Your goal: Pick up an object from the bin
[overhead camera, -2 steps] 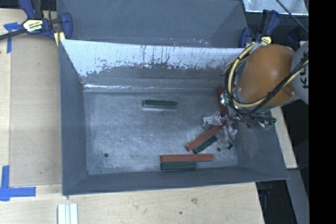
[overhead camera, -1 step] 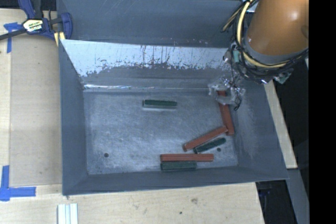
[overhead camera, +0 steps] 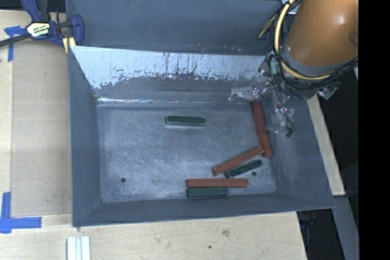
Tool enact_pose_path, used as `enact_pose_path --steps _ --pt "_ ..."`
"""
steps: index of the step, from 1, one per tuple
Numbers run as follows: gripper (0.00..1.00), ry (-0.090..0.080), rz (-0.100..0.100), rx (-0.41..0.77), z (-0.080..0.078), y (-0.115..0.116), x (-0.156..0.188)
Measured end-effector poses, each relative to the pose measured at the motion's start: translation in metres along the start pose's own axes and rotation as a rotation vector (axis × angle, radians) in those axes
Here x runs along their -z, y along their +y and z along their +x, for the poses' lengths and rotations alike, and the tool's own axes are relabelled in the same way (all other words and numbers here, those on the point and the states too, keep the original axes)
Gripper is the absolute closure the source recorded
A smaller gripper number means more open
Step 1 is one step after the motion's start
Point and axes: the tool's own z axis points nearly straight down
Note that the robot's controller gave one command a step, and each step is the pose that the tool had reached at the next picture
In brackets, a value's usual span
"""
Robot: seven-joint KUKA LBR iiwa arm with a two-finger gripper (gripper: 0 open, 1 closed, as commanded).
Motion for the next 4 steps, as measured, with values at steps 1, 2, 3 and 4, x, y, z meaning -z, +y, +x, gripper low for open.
enact_pose_path --steps 1,2,3,4 --pt "0.00 0.005 -0.007 0.013 0.015 0.023 -0.104" --pt "1.00 0.000 0.000 0.012 0.013 0.021 -0.099" --pt "0.00 0.000 0.000 0.011 0.014 0.021 -0.099" --pt "0.00 0.002 -0.001 0.186 0.045 0.045 -0.152"
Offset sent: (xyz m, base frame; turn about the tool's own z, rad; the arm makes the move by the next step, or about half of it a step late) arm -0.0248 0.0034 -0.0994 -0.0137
